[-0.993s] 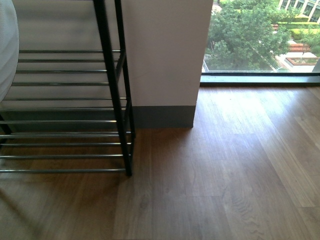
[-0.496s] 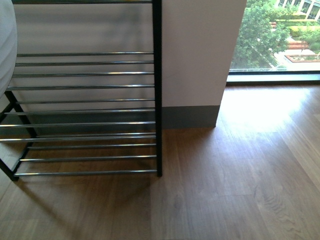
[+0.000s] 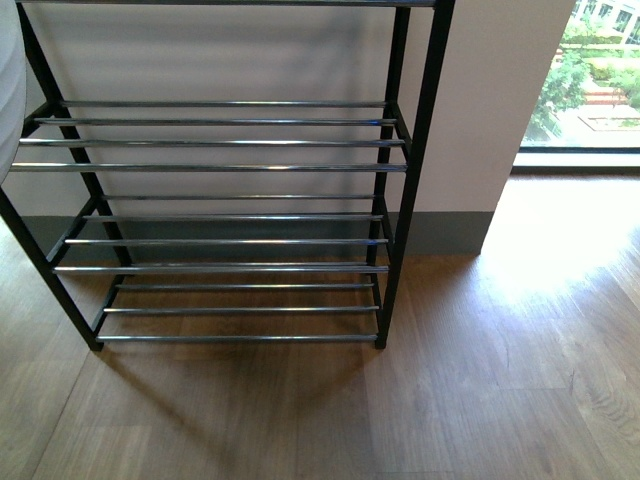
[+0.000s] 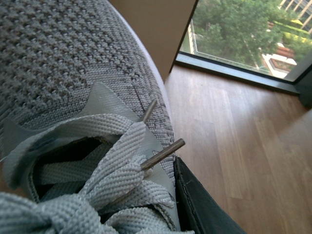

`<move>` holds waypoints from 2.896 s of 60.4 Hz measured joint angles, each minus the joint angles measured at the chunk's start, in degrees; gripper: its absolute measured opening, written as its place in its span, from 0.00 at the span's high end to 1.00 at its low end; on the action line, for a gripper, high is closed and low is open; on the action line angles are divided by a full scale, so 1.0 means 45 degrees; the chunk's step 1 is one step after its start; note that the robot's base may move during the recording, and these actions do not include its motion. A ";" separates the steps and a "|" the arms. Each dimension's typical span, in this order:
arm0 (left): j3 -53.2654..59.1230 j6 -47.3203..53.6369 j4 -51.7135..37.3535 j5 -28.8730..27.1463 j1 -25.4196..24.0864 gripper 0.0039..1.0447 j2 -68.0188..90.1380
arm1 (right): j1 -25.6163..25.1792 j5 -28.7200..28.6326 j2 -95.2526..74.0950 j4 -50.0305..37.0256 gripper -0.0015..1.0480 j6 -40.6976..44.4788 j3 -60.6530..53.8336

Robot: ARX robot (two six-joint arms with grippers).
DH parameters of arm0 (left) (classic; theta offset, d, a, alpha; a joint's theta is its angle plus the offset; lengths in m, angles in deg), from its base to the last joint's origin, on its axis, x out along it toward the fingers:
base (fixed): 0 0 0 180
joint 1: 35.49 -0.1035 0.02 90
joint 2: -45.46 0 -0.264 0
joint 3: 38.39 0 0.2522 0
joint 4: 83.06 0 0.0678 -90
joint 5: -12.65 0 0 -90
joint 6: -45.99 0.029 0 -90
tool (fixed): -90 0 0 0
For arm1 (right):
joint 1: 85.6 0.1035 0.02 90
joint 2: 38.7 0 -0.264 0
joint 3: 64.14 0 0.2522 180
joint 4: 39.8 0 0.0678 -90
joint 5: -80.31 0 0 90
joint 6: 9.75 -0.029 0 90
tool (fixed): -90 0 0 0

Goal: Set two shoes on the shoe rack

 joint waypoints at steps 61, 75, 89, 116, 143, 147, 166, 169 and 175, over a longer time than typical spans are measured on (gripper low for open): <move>0.0024 0.0005 0.0000 0.0170 0.0049 0.99 -0.0010 | 0.0015 0.0194 -0.0010 0.0000 0.99 -0.0015 0.0000; 0.0024 0.0005 0.0000 0.0136 0.0034 0.99 -0.0010 | 0.0015 0.0107 -0.0010 0.0000 0.99 -0.0019 0.0000; 0.0024 0.0005 0.0000 0.0121 0.0029 0.99 -0.0010 | 0.0015 0.0107 -0.0010 0.0000 0.99 -0.0019 0.0000; 0.0024 0.0005 0.0000 0.0155 0.0053 0.99 0.0019 | 0.0010 0.0194 -0.0005 0.0000 0.99 -0.0019 0.0000; 0.0029 0.0010 0.0000 0.0029 -0.0015 0.99 -0.0010 | 0.0015 -0.0049 0.0005 0.0005 0.99 -0.0044 -0.0019; 0.0029 0.0005 0.0000 0.0126 0.0005 0.99 -0.0010 | 0.0015 0.0019 0.0005 0.0005 0.99 -0.0044 -0.0019; 0.0029 0.0010 0.0000 0.0117 0.0005 0.99 -0.0010 | 0.0015 0.0112 0.0005 0.0005 0.99 -0.0044 -0.0019; 0.0029 0.0010 0.0000 0.0126 0.0005 0.99 -0.0010 | 0.0015 0.0112 0.0005 0.0005 0.99 -0.0049 -0.0019; 0.0029 0.0005 0.0000 0.0117 0.0005 0.99 -0.0010 | 0.0015 0.0112 0.0005 0.0005 0.99 -0.0044 -0.0029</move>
